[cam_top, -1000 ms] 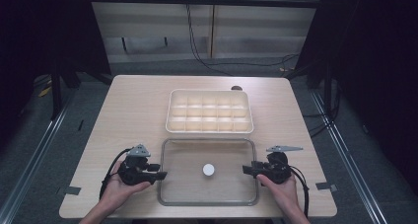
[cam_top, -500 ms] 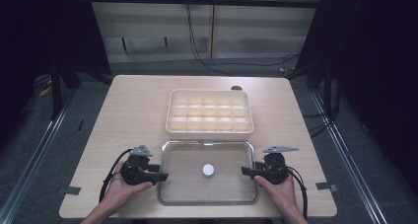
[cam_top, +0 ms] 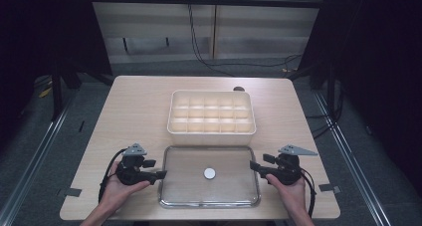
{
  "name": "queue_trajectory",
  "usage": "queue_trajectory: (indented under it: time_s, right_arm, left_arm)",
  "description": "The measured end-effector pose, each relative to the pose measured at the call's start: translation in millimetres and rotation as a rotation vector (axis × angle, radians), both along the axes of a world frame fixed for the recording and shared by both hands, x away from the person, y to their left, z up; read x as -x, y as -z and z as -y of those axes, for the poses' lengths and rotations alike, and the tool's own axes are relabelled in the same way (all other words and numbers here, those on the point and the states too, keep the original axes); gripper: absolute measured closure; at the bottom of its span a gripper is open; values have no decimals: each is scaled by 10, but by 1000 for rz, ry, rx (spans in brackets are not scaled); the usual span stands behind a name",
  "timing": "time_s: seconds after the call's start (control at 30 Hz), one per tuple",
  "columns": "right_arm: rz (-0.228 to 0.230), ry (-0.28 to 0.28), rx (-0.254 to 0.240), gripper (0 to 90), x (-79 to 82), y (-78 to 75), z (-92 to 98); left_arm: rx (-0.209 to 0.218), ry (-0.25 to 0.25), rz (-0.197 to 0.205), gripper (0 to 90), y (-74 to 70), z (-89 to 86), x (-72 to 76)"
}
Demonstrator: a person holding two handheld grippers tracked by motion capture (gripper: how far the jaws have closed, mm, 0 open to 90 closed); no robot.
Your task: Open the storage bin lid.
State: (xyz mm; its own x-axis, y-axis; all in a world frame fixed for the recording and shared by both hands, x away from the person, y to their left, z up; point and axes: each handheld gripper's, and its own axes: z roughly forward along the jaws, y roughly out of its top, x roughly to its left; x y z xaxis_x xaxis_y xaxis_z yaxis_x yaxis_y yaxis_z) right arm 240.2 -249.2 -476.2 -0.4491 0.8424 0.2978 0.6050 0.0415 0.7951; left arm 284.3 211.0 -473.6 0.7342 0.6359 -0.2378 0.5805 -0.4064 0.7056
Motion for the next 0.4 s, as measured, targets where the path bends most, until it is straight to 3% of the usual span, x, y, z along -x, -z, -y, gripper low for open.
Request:
queue_trajectory:
  time_s: [0.17,0.3,0.4]
  right_arm:
    - [82,1,-13,291,118,-116,43]
    - [88,7,-21,290,191,-128,90]
    - [113,18,-33,277,259,-158,149]
  left_arm:
    - [9,-13,67,319,-83,-68,116]
    - [29,-28,116,324,-130,-134,184]
    - [54,-49,125,317,-143,-186,203]
